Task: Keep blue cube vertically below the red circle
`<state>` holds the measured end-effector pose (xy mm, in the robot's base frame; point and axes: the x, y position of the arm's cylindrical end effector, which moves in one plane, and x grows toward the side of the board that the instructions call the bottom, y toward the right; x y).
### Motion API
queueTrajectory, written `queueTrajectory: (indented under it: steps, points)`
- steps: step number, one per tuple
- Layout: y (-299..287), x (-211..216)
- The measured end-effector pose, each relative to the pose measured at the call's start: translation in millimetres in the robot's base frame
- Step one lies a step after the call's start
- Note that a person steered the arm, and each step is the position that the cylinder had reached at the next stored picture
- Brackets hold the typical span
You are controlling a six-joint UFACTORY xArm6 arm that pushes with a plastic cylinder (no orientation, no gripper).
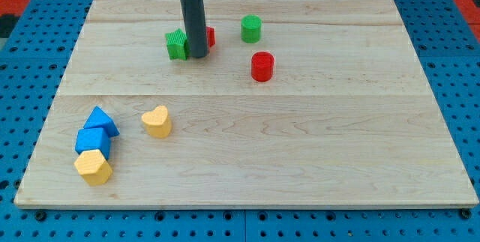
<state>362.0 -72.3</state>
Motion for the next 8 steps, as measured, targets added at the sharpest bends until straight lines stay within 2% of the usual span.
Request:
queueTrajectory:
  steps: [1, 3, 5, 6, 7, 8]
  points:
    - [0, 42]
    - [-16, 96]
    - [-137, 100]
    - [-175, 116]
    - [-175, 142]
    - [-175, 142]
